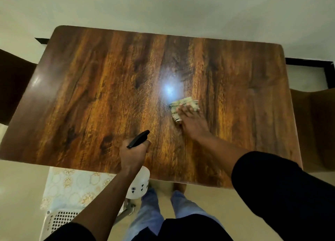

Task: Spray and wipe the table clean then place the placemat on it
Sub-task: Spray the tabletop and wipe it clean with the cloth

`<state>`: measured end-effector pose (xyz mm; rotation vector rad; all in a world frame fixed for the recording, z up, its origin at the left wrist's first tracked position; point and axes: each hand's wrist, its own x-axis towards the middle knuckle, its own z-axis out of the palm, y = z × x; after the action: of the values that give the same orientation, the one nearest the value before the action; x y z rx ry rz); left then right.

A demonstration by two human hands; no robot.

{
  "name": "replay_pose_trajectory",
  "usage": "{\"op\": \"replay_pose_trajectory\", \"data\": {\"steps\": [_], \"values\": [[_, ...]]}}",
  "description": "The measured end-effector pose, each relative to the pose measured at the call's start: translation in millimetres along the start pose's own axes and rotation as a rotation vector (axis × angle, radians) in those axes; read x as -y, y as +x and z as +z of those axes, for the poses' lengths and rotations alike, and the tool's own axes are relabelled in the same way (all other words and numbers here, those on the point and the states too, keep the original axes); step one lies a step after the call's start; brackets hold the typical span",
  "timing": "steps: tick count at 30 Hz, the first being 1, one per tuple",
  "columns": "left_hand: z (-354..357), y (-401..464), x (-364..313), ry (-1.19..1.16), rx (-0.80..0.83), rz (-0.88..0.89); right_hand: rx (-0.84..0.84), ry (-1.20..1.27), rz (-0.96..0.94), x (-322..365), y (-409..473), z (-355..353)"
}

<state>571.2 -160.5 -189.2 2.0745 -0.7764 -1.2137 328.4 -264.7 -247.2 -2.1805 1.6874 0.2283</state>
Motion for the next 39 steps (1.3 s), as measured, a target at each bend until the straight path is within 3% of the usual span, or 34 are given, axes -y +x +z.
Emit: {"op": "replay_pose_trajectory", "data": {"steps": [4,7,14,18,27,31,39], "values": [[4.5,-10.2,-1.7,-0.012,0.011,0.003,-0.044,0.063,0.209,-55.2,0.2,-10.2],[5.9,-15.0,-0.2,-0.032,-0.006,-0.009,-0.023,0.135,0.259,-56.2,3.1,-13.2],[5.8,-22.4,-0.3,-0.035,-0.026,0.018,0.031,0.145,0.034,20.6,-18.4,9.0],[1.2,-28.4,3.0,-0.043,-0.047,-0.018,0.058,0.11,-0.037,23.4,-24.0,9.6],[-10.9,-46.5,39.7,0.02,-0.006,-0.037,-0.027,0.239,0.188,-10.6,-89.9,38.4],[-11.4,-54.5,57.0,0.042,0.028,-0.046,-0.073,0.217,0.188,23.6,-122.5,62.6],[-23.0,-83.5,67.1,0.007,0.11,0.064,-0.164,0.128,-0.048,127.8,-177.6,127.3]]}}
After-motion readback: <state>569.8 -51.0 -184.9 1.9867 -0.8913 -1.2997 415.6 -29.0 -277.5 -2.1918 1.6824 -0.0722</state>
